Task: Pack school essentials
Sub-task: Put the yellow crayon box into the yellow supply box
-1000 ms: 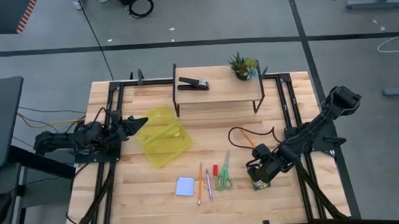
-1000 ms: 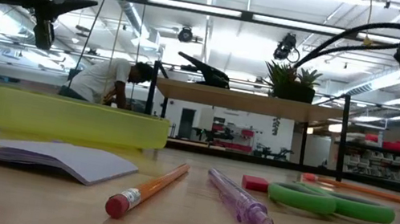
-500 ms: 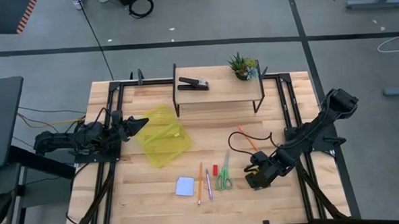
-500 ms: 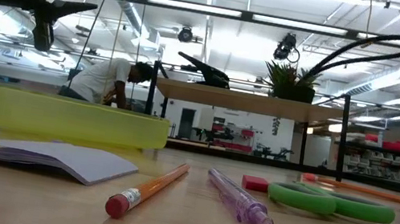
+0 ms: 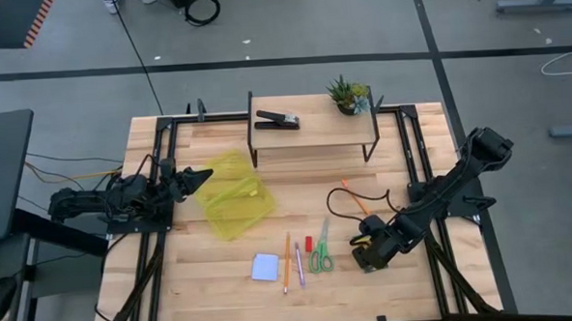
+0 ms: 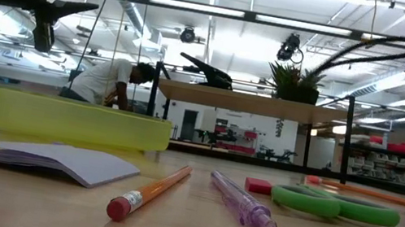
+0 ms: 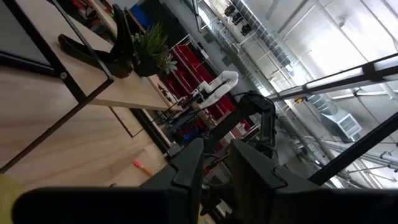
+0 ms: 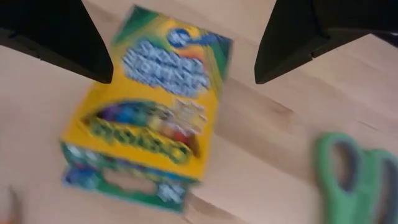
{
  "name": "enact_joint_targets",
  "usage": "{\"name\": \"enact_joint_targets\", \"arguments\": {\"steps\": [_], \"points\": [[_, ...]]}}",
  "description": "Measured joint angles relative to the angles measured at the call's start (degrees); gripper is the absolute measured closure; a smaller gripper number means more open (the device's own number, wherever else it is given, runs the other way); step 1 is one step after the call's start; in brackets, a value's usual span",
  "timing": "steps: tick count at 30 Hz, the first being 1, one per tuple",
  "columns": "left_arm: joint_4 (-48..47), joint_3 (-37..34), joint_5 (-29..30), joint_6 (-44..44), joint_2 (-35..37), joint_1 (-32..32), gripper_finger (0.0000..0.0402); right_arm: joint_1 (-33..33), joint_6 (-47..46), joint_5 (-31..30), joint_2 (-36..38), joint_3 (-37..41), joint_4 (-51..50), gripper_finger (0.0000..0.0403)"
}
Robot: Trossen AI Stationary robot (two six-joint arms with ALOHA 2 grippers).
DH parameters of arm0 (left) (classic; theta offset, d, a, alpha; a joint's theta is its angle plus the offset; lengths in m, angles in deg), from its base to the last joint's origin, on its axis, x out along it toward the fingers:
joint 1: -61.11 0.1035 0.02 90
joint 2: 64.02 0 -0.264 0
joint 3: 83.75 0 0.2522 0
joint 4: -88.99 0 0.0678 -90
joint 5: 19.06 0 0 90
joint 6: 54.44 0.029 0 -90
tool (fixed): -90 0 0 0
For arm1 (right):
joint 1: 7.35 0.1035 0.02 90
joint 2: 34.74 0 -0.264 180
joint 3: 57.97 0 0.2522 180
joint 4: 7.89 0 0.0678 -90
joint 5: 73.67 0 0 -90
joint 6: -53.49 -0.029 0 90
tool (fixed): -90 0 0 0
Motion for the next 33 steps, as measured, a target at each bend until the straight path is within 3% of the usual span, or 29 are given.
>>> {"name": "enact_joint_targets", "arguments": {"steps": [12, 23, 33], "points": [[0.01, 0.0, 0.0, -0.44, 0.0, -0.01, 0.0316, -0.07, 0.97, 0.15, -4.64, -0.62, 0.6, 0.0004], [-0.06, 0.0, 0.01, -0.39, 0.0, -0.01, 0.0313, -0.04, 2.78, 0.36, -4.81, -7.82, -11.21, 0.0004], [-0.35, 0.0, 0.01, -0.42, 0.0, -0.01, 0.0316, 0.02, 2.09, -1.61, -7.78, -7.54, -10.62, 0.0003]]}}
